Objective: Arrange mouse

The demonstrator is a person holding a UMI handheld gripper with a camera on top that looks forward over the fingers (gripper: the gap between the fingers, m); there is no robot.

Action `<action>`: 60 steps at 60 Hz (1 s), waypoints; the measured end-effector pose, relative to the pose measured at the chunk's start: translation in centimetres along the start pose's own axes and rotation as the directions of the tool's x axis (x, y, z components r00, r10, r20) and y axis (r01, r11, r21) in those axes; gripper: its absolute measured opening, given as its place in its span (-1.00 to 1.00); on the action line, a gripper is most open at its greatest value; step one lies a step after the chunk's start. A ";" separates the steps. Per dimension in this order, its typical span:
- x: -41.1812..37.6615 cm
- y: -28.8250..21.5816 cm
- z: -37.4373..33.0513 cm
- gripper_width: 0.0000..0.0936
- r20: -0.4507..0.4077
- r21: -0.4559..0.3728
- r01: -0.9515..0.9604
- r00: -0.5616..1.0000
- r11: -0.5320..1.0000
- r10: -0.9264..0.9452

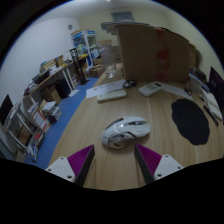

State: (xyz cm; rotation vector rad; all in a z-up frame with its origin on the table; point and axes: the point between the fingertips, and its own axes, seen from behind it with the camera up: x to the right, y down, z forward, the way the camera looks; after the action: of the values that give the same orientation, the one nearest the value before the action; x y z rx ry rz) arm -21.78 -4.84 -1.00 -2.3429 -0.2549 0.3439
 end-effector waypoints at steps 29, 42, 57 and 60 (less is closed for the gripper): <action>0.8 -5.7 6.5 0.72 -0.210 0.056 0.009 0.978 0.998 0.003; 1.2 -5.7 6.8 0.00 -0.283 0.037 -0.071 0.956 0.997 0.078; -2.0 -16.3 -1.6 -0.14 -0.179 0.202 0.084 0.983 0.976 -0.048; 0.1 -19.8 -4.8 -0.14 -0.209 0.267 0.122 0.976 0.956 -0.066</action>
State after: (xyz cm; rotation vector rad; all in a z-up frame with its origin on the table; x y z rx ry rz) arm -21.74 6.00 16.23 -2.0598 -0.2064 0.0906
